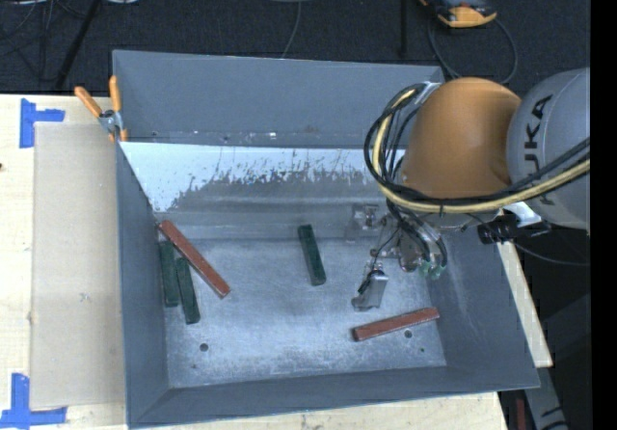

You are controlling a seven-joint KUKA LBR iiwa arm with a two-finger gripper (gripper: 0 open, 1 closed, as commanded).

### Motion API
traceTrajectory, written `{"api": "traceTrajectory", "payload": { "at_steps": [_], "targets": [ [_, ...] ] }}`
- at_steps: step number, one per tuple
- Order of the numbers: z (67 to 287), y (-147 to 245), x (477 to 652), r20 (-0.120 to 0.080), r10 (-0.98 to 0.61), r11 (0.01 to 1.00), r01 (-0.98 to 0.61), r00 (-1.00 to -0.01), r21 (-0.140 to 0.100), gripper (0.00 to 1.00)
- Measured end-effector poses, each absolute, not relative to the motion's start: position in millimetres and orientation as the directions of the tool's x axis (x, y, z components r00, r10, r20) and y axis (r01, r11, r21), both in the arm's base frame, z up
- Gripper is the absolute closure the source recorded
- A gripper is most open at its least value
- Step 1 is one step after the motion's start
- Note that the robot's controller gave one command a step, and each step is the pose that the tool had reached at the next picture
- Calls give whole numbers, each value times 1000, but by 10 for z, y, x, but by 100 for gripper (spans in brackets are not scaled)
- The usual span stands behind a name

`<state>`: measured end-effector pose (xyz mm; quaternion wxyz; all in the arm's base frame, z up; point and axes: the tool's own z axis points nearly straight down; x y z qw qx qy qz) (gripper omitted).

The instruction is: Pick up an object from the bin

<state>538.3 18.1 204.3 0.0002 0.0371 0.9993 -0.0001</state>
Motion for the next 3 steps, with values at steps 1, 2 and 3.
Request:
{"api": "traceTrajectory", "payload": {
  "at_steps": [1, 2, 3],
  "targets": [
    [715, -366, 5424, 8, 3, 1000, 3, -1000, 0, 0],
    [698, -1110, 5074, 1, -500, 866, -500, -866, 0, 0],
    [709, -1102, 5074, 2, -498, 867, -498, -867, 2, 100]
  ]
}}
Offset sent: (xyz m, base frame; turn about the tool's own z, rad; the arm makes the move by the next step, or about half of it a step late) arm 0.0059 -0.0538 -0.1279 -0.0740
